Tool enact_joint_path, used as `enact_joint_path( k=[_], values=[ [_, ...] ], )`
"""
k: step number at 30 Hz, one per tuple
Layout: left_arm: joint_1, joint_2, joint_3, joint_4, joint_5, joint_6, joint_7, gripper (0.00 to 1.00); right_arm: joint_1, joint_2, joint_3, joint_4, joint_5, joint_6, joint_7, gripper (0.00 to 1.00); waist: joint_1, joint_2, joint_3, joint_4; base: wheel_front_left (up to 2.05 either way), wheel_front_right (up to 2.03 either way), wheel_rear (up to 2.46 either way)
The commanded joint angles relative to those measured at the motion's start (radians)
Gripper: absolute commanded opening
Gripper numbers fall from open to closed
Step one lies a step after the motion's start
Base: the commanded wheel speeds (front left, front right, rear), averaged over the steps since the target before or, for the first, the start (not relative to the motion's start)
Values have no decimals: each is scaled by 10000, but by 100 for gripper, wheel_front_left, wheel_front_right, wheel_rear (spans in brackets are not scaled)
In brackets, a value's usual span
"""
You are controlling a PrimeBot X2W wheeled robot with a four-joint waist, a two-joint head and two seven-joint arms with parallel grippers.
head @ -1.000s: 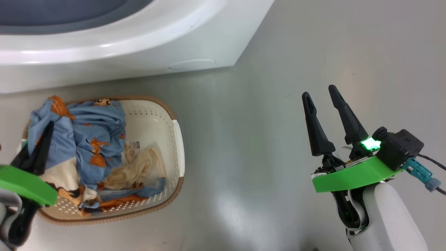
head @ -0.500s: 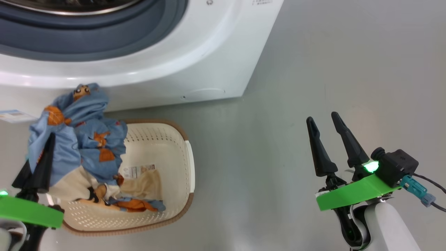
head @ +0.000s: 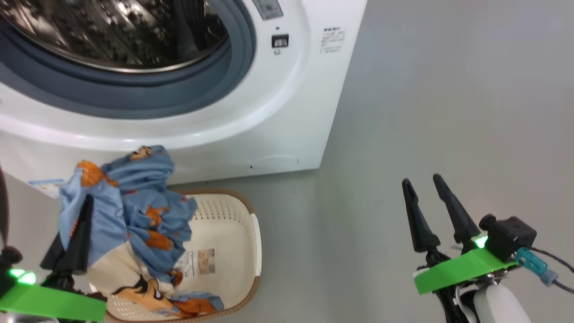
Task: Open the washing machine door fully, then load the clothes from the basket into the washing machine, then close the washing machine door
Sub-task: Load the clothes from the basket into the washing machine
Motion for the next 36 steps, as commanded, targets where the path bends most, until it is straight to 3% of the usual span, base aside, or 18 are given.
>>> enact_joint_path(
  k=[1,18,36],
  values=[
    [-38,258,517,-294,178,109,-124,0,202,53,141,-159,-78,27,-48,100,0,0,-578,75,0,0,0],
    [711,-223,595,-1162,392,716,-110,0,693,-46,-48,-66,-114,27,-48,100,0,0,-1538,126,0,0,0],
    [488,-167,546,-1172,355,755,-99,0,657,-134,69,-37,-64,27,-48,100,0,0,-1377,71,0,0,0]
  ],
)
